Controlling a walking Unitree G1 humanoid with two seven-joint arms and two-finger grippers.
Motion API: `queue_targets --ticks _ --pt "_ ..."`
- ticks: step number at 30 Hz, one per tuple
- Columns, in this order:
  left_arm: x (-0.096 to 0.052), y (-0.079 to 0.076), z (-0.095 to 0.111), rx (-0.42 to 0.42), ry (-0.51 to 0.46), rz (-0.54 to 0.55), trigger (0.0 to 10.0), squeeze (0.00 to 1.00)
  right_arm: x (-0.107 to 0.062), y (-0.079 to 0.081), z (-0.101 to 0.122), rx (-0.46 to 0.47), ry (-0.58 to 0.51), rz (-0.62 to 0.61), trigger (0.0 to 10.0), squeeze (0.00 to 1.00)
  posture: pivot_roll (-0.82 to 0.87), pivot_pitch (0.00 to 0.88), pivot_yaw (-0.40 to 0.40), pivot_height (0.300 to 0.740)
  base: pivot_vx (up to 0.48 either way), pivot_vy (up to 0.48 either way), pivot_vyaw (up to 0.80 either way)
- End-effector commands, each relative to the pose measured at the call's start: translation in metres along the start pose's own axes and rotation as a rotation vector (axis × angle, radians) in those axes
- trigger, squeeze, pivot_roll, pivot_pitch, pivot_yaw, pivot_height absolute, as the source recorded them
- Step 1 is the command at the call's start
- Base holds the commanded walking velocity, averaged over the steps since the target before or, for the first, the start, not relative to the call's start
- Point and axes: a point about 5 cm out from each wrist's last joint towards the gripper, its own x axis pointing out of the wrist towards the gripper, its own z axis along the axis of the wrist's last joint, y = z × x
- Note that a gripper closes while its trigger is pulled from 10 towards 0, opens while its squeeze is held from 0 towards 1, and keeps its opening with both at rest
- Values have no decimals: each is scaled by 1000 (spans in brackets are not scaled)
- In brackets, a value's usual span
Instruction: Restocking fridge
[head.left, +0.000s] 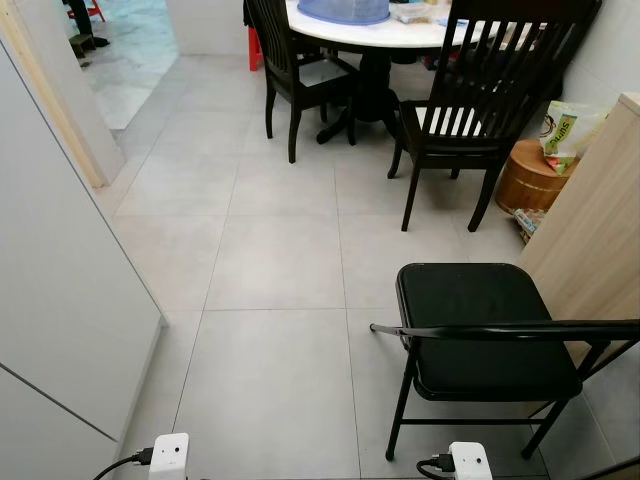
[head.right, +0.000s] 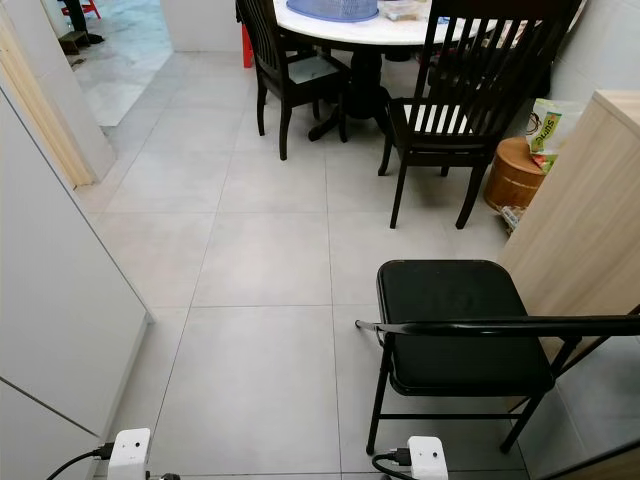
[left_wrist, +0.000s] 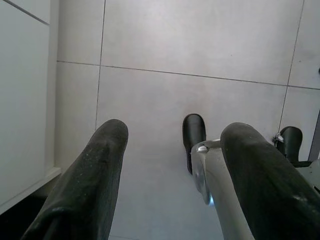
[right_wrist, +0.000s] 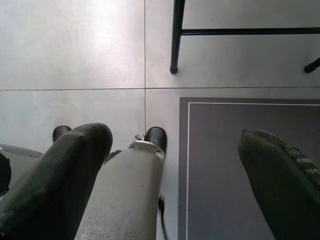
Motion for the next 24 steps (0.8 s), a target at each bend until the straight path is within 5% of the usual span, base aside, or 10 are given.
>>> queue_targets --ticks 1,10,24 --pt "0 1 -3 6 16 -5 10000 0 0 1 0 17 3 3 10000 0 -33 0 -6 740 0 0 0" --pt "0 1 -1 -19 9 4 10000 0 1 2 6 -29 -8 14 10000 0 -27 0 -15 740 0 0 0" --pt "0 0 0 -33 12 16 10000 0 1 1 7 -74 16 28 10000 0 -10 0 -23 740 0 0 800"
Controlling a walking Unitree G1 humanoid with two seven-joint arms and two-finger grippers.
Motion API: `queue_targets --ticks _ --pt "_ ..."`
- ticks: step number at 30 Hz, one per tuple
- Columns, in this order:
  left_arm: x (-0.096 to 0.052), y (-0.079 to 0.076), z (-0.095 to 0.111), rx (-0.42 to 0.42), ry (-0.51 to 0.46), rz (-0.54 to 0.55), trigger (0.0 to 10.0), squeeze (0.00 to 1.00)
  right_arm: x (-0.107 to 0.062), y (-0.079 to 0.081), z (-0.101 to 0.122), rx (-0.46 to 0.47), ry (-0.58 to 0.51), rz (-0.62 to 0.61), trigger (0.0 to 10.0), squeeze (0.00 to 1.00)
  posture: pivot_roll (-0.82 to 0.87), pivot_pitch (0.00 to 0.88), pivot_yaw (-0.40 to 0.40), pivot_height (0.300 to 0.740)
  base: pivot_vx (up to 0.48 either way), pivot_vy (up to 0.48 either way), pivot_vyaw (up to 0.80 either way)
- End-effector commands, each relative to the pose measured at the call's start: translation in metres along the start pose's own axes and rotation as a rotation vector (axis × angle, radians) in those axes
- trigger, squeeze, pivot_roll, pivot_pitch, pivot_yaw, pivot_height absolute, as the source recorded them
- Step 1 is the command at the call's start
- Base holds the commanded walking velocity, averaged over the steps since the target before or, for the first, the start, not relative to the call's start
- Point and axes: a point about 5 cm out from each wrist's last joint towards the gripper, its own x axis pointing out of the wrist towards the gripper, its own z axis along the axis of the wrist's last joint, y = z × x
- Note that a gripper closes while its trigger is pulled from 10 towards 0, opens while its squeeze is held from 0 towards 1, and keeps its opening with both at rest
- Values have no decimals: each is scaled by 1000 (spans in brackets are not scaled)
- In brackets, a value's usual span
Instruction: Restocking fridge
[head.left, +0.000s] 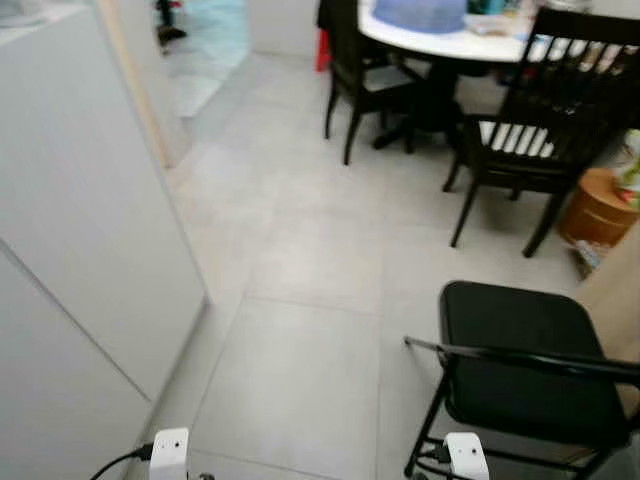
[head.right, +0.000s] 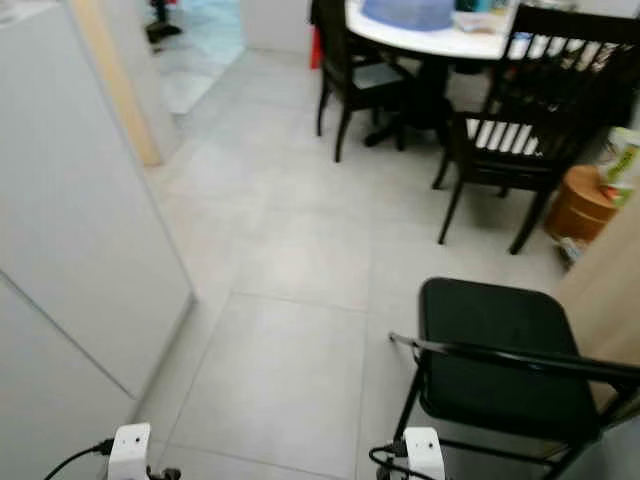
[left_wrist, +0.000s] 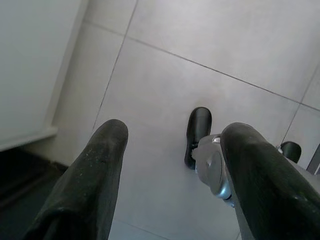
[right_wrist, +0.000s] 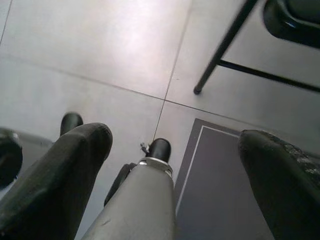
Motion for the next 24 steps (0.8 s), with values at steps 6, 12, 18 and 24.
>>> queue_targets --ticks 6,12,18,24 --pt "0 1 -4 3 21 0 10000 0 0 -2 -1 -23 23 1 10000 0 -12 0 -28 740 0 0 800" --pt "0 -1 -4 -3 20 -4 10000 0 0 -3 0 -22 23 2 10000 0 -11 0 -35 740 0 0 800" --pt "0 -1 -4 -17 20 -3 10000 0 -1 -4 0 -37 27 4 10000 0 -13 0 -38 740 0 0 800" --pt "0 -2 -6 -14 27 -4 10000 0 -1 -4 -1 -48 30 8 10000 0 -17 0 -39 740 0 0 800"
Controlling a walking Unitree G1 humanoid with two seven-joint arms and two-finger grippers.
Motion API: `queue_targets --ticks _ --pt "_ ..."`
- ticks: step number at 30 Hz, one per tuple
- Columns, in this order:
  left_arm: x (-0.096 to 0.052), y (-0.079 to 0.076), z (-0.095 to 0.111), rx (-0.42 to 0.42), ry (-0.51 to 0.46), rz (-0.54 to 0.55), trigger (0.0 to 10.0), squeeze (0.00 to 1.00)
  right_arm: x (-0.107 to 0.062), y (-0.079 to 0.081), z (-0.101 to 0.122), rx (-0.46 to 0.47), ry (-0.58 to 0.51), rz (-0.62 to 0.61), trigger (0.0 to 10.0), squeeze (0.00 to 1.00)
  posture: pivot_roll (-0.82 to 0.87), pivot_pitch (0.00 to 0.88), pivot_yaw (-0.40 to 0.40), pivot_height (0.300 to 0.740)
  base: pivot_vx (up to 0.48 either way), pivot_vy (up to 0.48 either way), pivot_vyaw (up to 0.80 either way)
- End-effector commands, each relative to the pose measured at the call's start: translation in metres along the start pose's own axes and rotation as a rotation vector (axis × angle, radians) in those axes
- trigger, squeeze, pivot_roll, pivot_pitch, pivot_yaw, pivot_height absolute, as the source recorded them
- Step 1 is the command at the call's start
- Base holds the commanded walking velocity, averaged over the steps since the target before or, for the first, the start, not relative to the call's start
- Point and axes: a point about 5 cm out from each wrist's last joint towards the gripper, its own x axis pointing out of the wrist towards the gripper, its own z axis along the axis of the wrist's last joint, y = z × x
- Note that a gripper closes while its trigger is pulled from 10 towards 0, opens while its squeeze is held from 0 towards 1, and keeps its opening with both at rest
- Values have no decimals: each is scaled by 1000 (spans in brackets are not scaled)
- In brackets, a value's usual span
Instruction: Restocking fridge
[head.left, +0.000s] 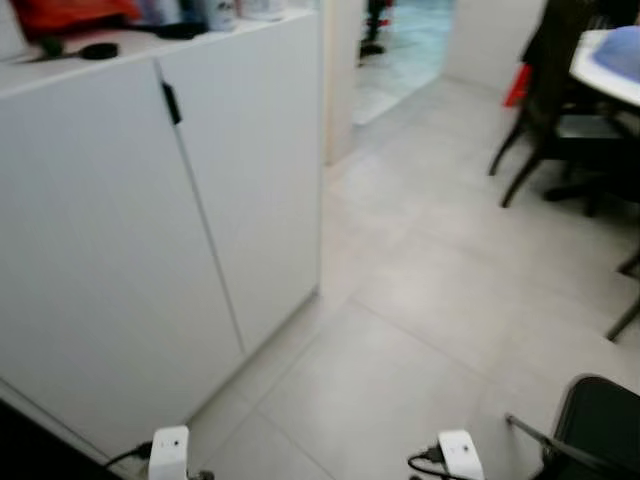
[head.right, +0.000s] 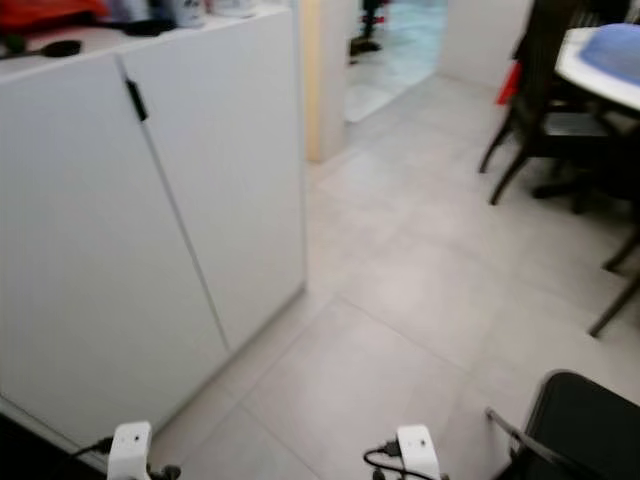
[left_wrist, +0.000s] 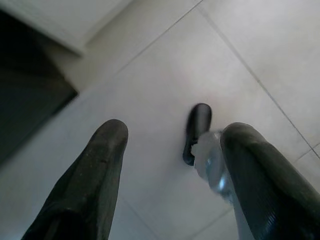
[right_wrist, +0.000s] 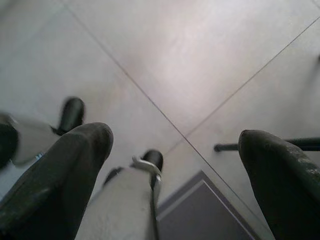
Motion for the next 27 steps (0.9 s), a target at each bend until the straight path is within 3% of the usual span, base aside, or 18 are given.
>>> queue_targets --ticks 1,27 --pt "0 6 0 2 11 13 10000 0 1 5 6 -7 -16 14 10000 0 -17 0 -39 740 0 0 800" --pt "-1 6 -4 15 22 11 10000 0 1 5 3 -29 -10 22 10000 0 -18 0 -33 740 0 0 800"
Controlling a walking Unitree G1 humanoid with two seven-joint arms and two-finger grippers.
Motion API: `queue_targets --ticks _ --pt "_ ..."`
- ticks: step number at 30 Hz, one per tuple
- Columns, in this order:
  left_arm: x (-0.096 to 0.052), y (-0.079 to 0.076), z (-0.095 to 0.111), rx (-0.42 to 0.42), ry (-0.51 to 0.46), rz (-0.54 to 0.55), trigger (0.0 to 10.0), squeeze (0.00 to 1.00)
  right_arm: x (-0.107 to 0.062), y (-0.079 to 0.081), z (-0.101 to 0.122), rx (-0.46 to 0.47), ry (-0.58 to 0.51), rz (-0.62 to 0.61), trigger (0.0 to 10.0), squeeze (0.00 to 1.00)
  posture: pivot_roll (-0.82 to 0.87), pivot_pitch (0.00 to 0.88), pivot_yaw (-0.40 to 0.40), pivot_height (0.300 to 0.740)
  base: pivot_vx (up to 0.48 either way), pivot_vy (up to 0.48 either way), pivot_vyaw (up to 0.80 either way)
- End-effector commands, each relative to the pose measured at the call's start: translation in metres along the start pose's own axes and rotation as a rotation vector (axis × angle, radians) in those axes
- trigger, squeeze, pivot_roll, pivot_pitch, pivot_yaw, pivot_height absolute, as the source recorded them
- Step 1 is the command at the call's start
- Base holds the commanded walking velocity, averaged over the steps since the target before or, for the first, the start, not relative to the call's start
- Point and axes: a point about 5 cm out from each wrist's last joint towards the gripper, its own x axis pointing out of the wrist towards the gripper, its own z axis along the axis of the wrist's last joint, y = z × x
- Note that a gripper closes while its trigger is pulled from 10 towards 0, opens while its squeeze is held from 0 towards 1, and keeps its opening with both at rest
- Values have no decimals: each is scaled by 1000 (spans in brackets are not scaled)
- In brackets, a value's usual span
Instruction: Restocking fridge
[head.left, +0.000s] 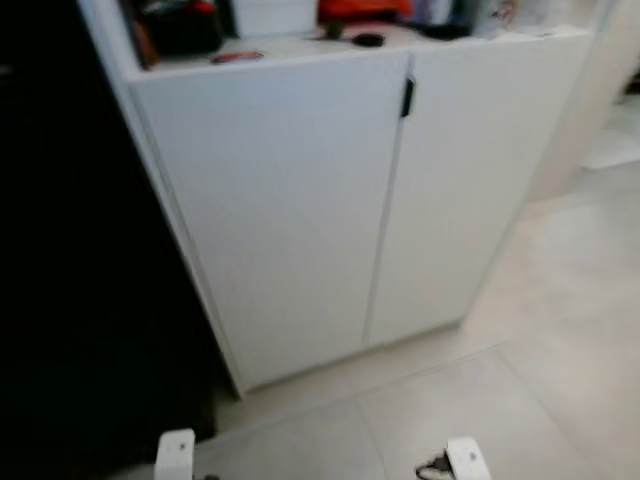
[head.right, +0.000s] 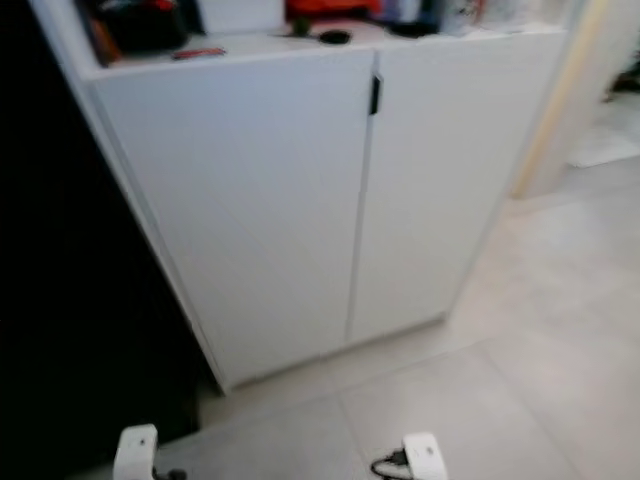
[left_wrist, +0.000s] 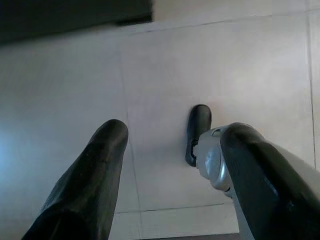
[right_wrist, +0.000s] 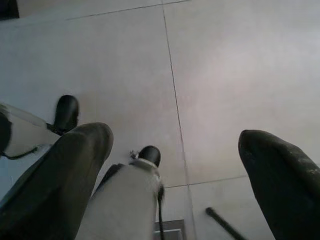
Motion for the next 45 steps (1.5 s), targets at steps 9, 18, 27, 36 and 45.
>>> queue_targets --ticks 9,18,27,36,45 --pt "0 4 -3 13 22 6 10000 0 2 7 5 34 -27 12 10000 0 -17 0 -35 740 0 0 356" --pt "0 4 -3 -3 26 9 10000 0 2 7 7 60 -40 7 10000 0 -14 0 -38 740 0 62 0" --pt "0 5 -1 -6 30 16 10000 0 2 7 9 68 -45 5 10000 0 -2 0 -44 740 0 289 0" --pt "0 4 -1 -17 34 20 10000 0 2 5 9 68 -43 2 10000 0 7 0 -50 740 0 336 0" --pt "0 4 -1 -22 36 21 10000 0 2 5 10 68 -43 1 10000 0 10 0 -53 740 0 346 0"
